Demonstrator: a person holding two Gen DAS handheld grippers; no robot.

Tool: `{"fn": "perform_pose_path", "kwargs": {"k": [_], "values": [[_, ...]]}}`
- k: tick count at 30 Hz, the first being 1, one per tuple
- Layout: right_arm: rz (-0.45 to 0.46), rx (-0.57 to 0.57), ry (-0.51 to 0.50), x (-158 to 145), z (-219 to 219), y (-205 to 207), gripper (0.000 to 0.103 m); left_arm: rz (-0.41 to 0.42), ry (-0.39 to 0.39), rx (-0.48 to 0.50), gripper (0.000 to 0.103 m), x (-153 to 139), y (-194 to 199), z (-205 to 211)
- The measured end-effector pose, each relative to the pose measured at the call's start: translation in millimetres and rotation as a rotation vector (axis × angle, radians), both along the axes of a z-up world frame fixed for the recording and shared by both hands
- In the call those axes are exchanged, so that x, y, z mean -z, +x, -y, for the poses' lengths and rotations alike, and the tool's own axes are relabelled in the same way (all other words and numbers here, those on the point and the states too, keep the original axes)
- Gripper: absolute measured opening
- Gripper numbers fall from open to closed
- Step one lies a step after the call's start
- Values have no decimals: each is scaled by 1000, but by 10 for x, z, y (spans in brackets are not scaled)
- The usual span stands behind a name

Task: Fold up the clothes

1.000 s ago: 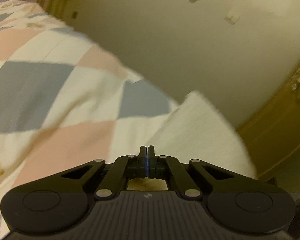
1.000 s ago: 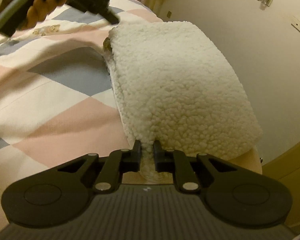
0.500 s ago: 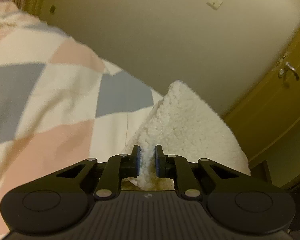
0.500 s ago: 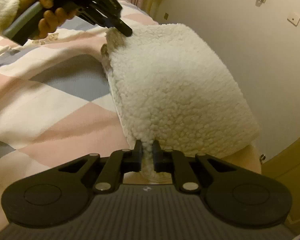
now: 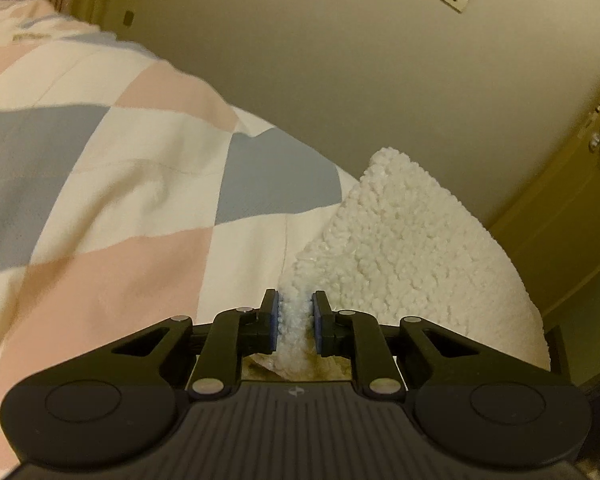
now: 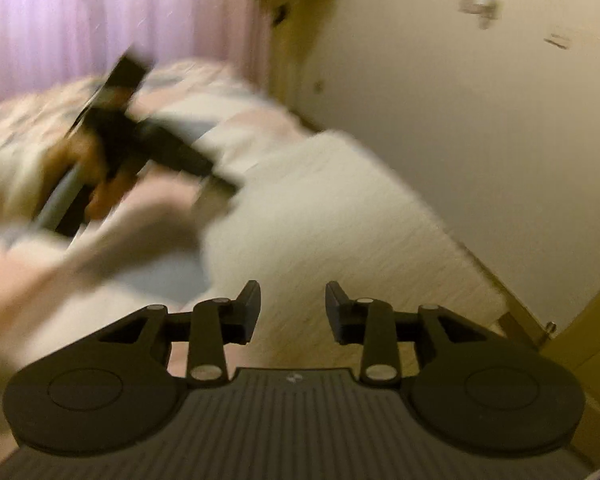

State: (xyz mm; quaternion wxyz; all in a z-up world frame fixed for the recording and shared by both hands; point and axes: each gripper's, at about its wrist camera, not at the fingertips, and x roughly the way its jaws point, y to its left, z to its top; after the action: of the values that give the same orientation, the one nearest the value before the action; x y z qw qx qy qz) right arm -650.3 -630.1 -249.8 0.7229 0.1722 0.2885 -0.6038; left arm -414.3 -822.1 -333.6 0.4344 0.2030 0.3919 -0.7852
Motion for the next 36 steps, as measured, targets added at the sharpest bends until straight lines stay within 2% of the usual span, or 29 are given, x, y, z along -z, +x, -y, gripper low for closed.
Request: {"fn": "perform_pose_path", "kwargs": {"k": [3,4,6,7,8,9,11,14,16,18,21,23,26,28,30,34,36], "values": [[-49,77,72,293,321,-135,30,5,8,-2,22,-22,-3,15],[-39,86,90,362,382,-178,30,8,14,3,23,-56,6,17],[12,109,81,306,422,-239,30,2,-8,-6,22,-230,77,-18],[30,112,69,237,411,-243,30,-2,-31,-8,18,-352,83,-21],[36,113,58,177,394,-234,30,-6,-58,-8,4,-482,76,-18],[42,114,44,121,388,-230,30,-10,-86,-9,2,-613,70,-14],[57,120,12,26,410,-238,30,-36,-119,51,2,-786,-100,96],[71,151,-15,-5,535,-288,30,-35,-164,155,2,-882,-500,306],[75,176,-18,56,629,-330,30,-57,-176,199,2,-845,-747,486],[79,201,11,194,710,-363,30,-64,-158,190,0,-681,-929,706],[99,217,20,428,744,-423,29,-8,-130,172,4,-326,-1080,903],[104,214,13,547,752,-439,30,62,-164,180,7,-132,-1171,883],[140,220,11,610,783,-500,30,44,-153,161,7,-43,-1152,884],[165,220,25,603,813,-556,30,24,-126,154,7,-109,-1082,915],[195,221,45,514,817,-610,30,23,-147,157,5,-313,-1009,829],[252,239,6,281,631,-669,32,44,-188,160,2,-664,-777,488],[268,251,0,188,497,-677,34,59,-173,152,2,-732,-631,295]]}}
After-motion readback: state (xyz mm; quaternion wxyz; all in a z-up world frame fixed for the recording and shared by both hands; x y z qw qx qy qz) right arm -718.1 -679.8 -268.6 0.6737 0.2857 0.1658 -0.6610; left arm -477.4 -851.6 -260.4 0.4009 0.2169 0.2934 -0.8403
